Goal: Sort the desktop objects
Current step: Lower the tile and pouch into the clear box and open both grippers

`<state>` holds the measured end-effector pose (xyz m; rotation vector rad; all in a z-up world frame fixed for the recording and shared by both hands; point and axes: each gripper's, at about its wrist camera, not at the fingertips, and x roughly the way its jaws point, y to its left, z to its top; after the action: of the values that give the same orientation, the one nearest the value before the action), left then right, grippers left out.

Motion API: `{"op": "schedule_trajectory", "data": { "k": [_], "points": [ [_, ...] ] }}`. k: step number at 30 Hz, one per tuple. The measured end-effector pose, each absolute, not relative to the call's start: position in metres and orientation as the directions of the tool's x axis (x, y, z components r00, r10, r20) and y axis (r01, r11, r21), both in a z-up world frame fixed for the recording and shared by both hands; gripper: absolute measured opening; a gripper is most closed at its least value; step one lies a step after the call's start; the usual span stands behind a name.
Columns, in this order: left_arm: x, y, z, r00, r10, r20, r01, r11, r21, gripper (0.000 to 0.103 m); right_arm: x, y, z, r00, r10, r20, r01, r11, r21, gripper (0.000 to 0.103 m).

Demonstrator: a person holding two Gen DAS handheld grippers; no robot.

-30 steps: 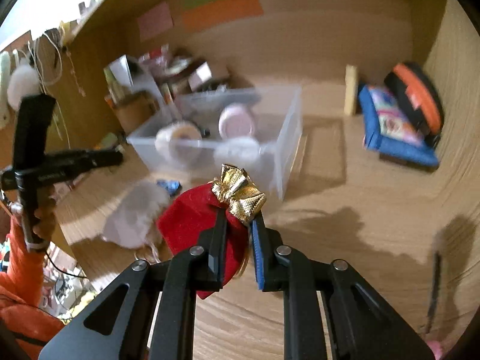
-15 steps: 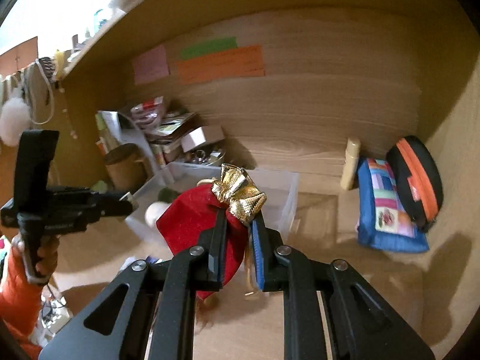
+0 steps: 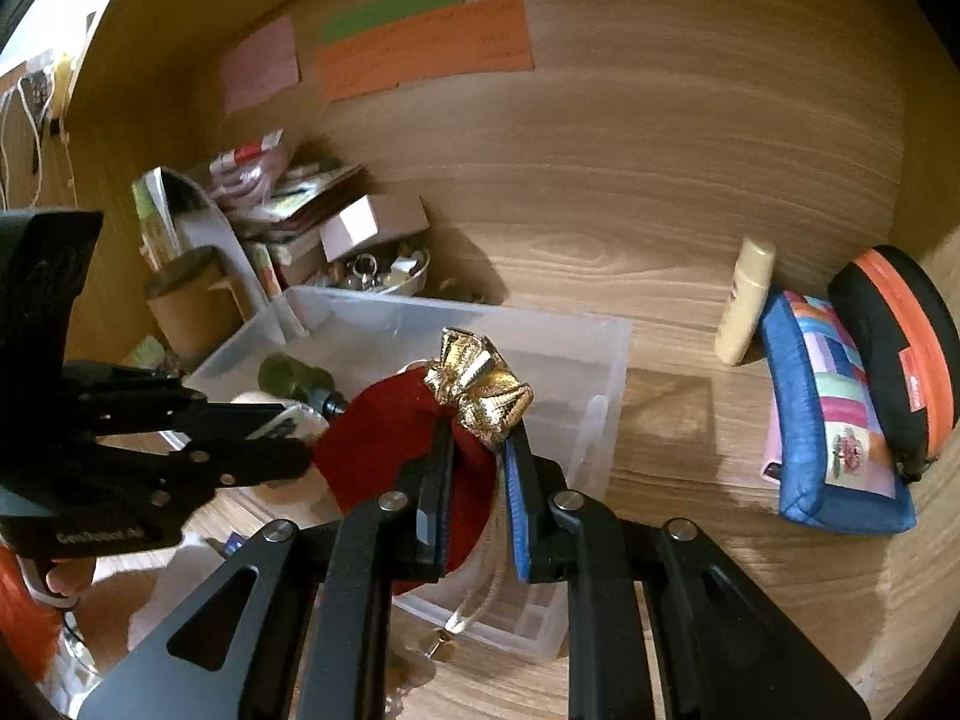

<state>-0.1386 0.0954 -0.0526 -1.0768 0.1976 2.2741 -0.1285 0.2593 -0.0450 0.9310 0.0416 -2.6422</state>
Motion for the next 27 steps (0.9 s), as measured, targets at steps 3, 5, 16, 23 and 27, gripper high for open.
{"op": "schedule_trajectory", "data": {
  "k": [3,5,16,23,27],
  "points": [
    [-0.141,0.099,-0.056,-0.492,0.443,-0.749,-0.581,-0.808,-0.096,0.024,-0.127,0.257,-0.049,-0.733,-0.292,-0.614,0.328,-0.943,0.058,0.015],
    [-0.144,0.101,-0.056,-0.485,0.443,-0.754,-0.580,-0.808,-0.101,0.024,-0.129,0.256,-0.051,-0.729,-0.292,-0.619,0.330,-0.942,0.056,0.016],
    [-0.142,0.111,-0.060,-0.508,0.397,-0.764,-0.568,-0.822,-0.049,0.024,-0.127,0.251,-0.053,-0.765,-0.209,-0.610,0.290,-0.956,-0.036,0.025],
    [-0.132,0.099,-0.042,-0.590,0.347,-0.729,-0.519,-0.855,0.013,0.048,-0.119,0.252,-0.043,-0.825,-0.153,-0.544,0.243,-0.965,-0.099,0.052],
    [-0.124,0.086,-0.030,-0.645,0.313,-0.698,-0.484,-0.873,0.056,0.061,-0.121,0.254,-0.040,-0.820,-0.155,-0.551,0.239,-0.967,-0.084,0.060]
  ]
}}
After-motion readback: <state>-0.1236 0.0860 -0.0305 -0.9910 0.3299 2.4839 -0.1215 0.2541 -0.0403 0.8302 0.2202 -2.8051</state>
